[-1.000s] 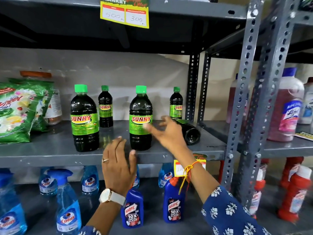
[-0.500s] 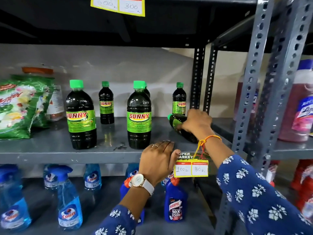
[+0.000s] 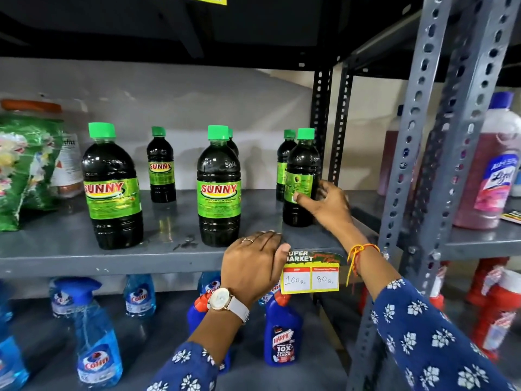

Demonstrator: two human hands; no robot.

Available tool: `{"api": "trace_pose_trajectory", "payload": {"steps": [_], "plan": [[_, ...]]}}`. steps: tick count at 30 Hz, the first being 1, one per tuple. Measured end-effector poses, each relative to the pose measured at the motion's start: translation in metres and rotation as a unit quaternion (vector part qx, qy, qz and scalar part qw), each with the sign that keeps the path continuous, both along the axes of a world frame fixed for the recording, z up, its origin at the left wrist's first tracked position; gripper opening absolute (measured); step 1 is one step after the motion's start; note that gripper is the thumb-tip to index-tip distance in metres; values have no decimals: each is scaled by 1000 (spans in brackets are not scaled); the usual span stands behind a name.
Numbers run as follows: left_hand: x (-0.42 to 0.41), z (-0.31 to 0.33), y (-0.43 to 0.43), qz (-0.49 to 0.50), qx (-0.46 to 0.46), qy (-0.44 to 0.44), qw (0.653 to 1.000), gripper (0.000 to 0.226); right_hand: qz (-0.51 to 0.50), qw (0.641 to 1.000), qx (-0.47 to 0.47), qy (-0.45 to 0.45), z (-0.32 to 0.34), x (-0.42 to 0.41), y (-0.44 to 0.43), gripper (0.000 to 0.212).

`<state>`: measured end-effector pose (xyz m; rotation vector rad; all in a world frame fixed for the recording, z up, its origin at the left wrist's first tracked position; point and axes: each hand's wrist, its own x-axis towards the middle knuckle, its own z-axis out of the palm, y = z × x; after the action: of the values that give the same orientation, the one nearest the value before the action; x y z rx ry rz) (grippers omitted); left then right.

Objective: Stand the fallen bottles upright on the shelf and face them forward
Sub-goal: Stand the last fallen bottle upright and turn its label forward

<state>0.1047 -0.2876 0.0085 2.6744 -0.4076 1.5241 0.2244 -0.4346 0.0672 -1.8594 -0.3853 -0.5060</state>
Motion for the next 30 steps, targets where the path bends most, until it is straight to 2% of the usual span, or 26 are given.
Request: {"api": "trace_pose_trajectory", "payload": {"steps": [4,5,7,11,13,15,16,18,20,25,30], "plan": [[1,-1,0,0,-5,-13,1000,40,-3,999,-17,33,-2,0,1,85],[2,-2,-1,0,-6,-17,1000,40,-4,999,-29,36,-3,0,0,84],[3,-3,0,0,-8,-24,1000,41,10,998,-33,46,-3,2,-2,65],[4,-5,0,5,-7,-36,999,41,75,994,34,77,-2,3,-6,37],[5,-5,-1,6,-7,-37,999,42,93,993,41,53,-3,3,-5,43],[6,-6,-1,10,-9,-38,999,42,73,995,48,49,-3,4,-6,62],[7,-6,-2,12,-10,-39,999,43,68,995,53,55,-4,5,-6,63],[8,-6,-2,16,-12,-41,999,43,103,989,70,73,-4,9,-8,44],[8,-7,-2,19,-13,-46,999,44,140,983,73,97,-4,9,-10,36],[9,-8,-3,15,-24,-58,998,60,103,991,62,63,-4,4,-7,58],[9,-7,-3,19,-19,-60,998,61,141,984,75,75,-3,5,-7,52]]}}
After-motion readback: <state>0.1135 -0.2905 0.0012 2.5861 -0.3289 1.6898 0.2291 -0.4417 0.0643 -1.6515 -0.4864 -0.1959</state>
